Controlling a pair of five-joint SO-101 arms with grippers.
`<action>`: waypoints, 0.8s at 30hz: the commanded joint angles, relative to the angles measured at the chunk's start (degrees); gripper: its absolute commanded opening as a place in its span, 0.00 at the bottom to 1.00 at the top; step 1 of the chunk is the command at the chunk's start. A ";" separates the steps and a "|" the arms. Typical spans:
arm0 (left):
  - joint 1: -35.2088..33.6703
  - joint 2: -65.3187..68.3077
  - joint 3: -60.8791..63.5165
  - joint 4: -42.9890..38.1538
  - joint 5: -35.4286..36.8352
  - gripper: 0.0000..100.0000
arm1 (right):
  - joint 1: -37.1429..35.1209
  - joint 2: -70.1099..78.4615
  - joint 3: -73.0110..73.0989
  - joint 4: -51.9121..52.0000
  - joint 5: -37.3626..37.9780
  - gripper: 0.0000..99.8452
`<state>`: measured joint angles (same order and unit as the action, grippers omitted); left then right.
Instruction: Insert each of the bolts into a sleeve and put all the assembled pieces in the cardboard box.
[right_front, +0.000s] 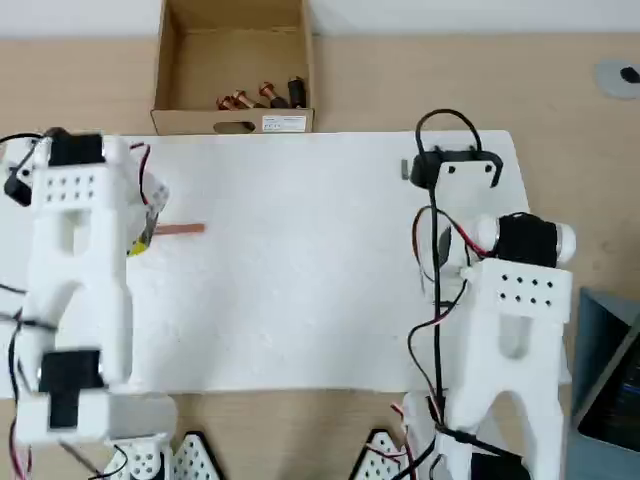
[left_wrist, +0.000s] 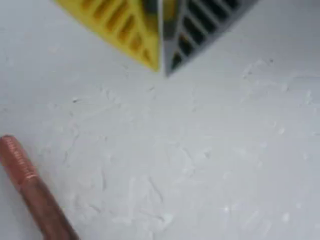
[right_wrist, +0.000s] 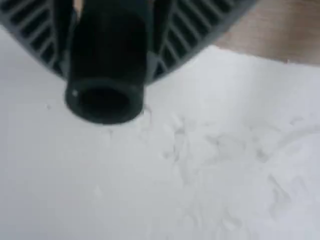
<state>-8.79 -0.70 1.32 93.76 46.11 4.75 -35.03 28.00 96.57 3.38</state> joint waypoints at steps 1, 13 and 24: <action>-0.62 6.29 -9.93 2.29 2.55 0.00 | 0.84 -1.63 0.13 -1.76 -0.09 0.01; -0.88 23.16 -22.59 2.37 6.51 0.08 | 0.84 -1.63 0.22 -2.81 0.00 0.01; -2.46 33.80 -28.48 2.11 6.24 0.09 | 0.66 -1.45 0.22 -3.52 0.00 0.01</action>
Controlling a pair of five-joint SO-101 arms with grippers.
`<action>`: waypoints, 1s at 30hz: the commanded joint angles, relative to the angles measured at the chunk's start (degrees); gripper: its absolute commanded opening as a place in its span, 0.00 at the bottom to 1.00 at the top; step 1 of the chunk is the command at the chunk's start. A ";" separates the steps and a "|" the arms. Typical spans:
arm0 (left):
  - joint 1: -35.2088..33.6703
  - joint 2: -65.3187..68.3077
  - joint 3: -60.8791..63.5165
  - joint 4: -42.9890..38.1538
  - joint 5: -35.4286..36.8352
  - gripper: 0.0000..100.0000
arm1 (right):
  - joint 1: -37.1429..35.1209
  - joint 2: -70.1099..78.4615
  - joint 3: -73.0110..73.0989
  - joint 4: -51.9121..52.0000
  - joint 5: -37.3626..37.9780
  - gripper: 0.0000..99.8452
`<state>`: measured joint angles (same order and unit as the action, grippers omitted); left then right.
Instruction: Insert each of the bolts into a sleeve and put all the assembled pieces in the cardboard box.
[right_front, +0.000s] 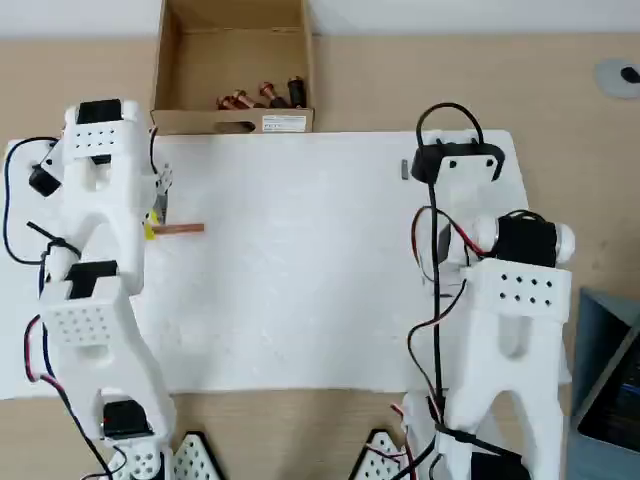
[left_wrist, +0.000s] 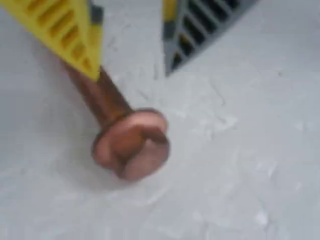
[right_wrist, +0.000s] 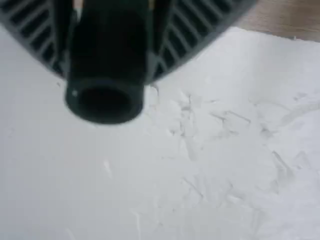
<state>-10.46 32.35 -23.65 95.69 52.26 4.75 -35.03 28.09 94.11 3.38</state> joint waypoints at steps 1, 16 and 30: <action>-1.23 1.80 -3.96 0.18 0.09 0.09 | 0.66 -1.36 0.13 -1.05 0.09 0.01; -2.02 14.20 -11.16 0.44 0.00 0.09 | 0.57 -1.27 0.13 -1.05 0.97 0.01; -2.29 20.18 -11.96 0.44 -0.09 0.01 | 0.66 -1.54 -0.13 -1.85 1.67 0.01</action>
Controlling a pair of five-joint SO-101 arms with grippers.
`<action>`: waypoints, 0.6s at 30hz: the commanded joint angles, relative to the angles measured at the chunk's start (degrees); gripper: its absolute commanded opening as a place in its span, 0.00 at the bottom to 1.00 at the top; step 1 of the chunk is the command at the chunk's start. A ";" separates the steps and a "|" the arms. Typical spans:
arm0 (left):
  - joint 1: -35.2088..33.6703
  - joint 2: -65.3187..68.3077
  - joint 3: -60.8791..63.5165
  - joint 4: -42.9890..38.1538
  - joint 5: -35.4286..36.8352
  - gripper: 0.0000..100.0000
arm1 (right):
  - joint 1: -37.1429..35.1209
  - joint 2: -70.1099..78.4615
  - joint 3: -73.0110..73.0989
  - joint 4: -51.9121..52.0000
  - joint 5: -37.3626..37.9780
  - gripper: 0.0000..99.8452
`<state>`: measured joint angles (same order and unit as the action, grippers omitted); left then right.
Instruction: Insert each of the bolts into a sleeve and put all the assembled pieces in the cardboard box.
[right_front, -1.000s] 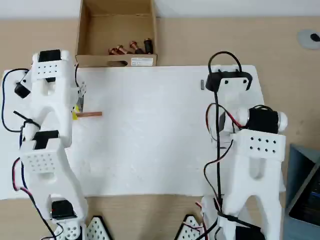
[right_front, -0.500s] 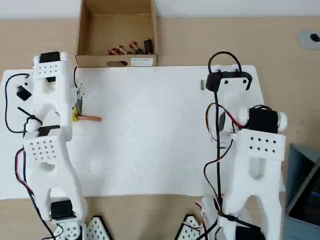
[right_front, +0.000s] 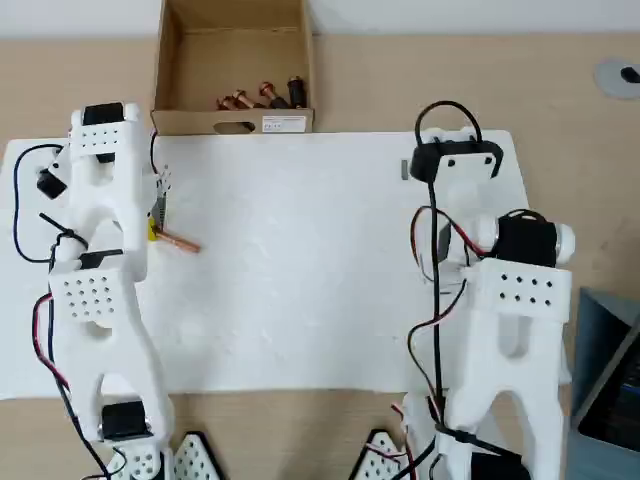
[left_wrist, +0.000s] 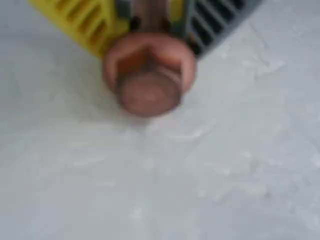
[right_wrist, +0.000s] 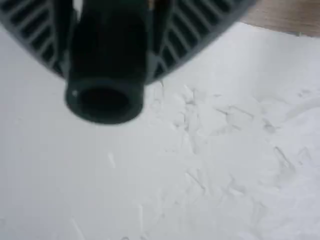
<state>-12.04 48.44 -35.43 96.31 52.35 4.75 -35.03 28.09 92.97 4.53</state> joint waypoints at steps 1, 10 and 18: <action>-0.62 3.91 -1.05 -0.09 -0.26 0.01 | 0.66 -1.54 -0.22 -0.70 0.53 0.01; 0.53 -7.16 -12.84 3.34 -11.43 0.00 | 0.48 -1.63 -5.32 1.49 0.44 0.01; 1.41 -20.09 -14.24 3.60 -20.92 0.00 | 0.75 -1.63 -11.91 6.77 2.37 0.01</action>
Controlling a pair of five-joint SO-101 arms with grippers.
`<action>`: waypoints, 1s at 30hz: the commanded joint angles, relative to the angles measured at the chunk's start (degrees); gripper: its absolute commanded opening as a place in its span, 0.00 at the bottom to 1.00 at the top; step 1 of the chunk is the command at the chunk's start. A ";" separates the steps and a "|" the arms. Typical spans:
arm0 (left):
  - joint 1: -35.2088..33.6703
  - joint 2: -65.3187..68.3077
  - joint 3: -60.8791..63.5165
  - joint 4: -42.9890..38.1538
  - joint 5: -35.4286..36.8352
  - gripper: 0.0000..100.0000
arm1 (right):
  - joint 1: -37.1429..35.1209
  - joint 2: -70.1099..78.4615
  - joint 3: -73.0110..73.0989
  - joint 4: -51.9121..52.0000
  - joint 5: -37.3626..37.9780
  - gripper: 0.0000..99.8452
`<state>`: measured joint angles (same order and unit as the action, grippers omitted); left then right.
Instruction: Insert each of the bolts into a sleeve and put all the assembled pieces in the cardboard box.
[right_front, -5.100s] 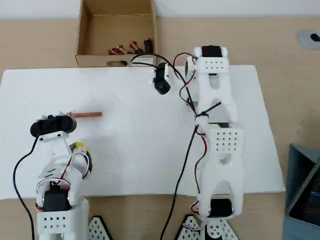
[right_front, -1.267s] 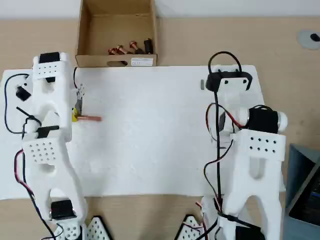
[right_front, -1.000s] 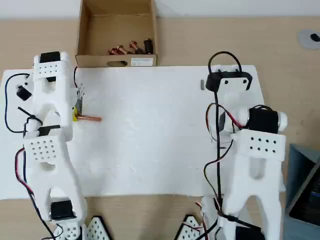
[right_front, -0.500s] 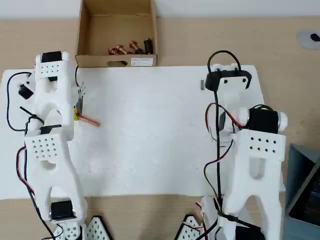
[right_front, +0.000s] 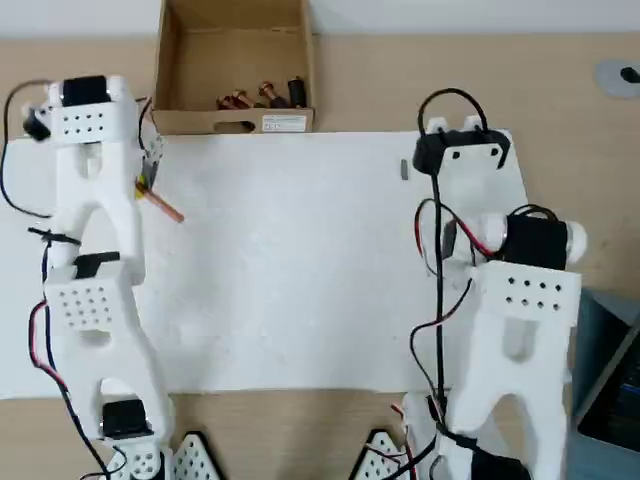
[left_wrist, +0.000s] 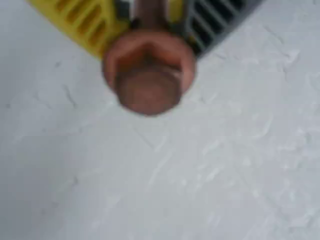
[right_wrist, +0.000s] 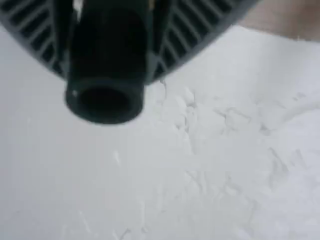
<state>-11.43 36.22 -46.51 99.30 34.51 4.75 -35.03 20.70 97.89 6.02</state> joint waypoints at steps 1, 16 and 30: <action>0.79 -9.54 -3.16 0.62 -4.40 0.00 | 0.75 -1.63 -5.41 2.81 0.88 0.01; 5.10 -44.62 19.16 1.14 -17.76 0.00 | 0.92 -17.89 -3.65 4.31 4.48 0.01; 11.43 -88.48 72.88 -23.03 -17.58 0.00 | 0.48 -37.76 22.11 -18.55 -5.89 0.01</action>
<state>-0.79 -41.85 15.38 84.09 16.92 4.75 -68.44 38.11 86.02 2.86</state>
